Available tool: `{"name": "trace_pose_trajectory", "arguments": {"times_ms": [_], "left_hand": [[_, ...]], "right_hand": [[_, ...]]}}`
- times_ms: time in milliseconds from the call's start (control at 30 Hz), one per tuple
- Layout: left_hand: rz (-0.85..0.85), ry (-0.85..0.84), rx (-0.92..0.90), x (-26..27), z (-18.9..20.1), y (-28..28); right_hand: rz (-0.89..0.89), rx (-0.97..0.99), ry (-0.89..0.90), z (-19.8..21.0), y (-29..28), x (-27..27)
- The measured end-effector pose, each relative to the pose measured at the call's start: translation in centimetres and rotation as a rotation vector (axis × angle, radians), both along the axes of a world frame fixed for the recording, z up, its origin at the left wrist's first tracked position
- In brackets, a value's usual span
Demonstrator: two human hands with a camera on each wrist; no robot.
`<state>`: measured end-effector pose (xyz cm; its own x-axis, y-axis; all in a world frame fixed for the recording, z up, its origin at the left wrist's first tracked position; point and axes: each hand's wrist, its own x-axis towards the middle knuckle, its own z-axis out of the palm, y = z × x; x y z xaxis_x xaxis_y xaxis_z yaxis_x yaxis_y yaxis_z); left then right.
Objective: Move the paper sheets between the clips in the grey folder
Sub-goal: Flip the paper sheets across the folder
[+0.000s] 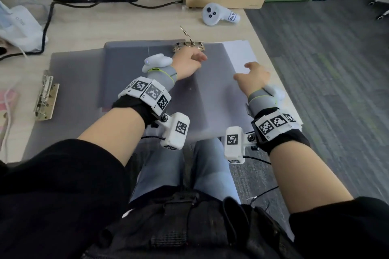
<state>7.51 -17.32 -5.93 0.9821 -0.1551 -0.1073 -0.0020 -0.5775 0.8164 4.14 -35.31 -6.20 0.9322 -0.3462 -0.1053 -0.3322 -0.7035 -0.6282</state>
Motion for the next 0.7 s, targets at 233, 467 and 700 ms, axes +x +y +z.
{"name": "trace_pose_trajectory", "arguments": {"times_ms": [233,467,700], "left_hand": [[-0.145,0.024,0.080,-2.7,-0.4,-4.5],[-0.332,0.004,0.291,-4.3,-0.7,-6.4],[-0.557,-0.021,0.527,-5.6,-0.8,-8.9]], "right_hand": [[0.049,-0.221,0.206,0.1,-3.8,-3.3],[0.085,-0.074,0.042,-0.8,-4.6,-4.0],[0.026,0.076,-0.028,-1.0,-5.7,-4.1]]}}
